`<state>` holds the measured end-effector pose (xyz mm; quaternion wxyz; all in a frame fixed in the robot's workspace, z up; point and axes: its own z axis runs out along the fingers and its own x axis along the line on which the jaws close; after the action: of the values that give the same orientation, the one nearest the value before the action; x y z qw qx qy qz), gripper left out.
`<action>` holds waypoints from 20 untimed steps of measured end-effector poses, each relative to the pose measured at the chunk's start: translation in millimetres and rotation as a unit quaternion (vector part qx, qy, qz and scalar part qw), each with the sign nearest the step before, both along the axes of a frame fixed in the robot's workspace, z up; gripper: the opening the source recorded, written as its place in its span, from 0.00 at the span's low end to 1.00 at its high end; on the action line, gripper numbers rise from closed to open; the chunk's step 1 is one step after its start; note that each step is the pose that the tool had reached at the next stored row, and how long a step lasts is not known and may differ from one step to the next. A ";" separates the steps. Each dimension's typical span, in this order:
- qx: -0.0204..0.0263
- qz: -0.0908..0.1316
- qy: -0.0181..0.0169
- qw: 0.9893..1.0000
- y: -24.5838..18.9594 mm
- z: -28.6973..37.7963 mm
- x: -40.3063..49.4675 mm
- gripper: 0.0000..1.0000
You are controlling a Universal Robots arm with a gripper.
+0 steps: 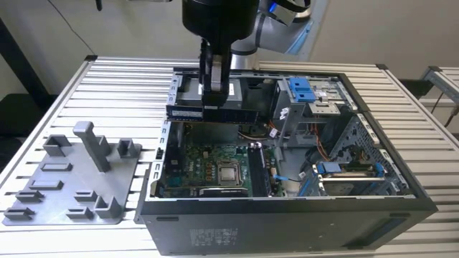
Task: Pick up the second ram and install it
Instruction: 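Pick up the second ram and move it above second insertion slot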
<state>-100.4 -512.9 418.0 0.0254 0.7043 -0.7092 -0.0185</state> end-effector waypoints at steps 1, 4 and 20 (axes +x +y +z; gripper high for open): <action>0.000 0.001 -0.001 1.000 0.0 -0.1 0.2 0.14; 0.000 0.005 -0.006 1.000 0.0 -0.5 1.0 0.14; 0.000 0.007 -0.014 1.000 0.0 -0.9 44.2 0.14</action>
<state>-56.2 -512.8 417.1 0.0157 0.7097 -0.7043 -0.0089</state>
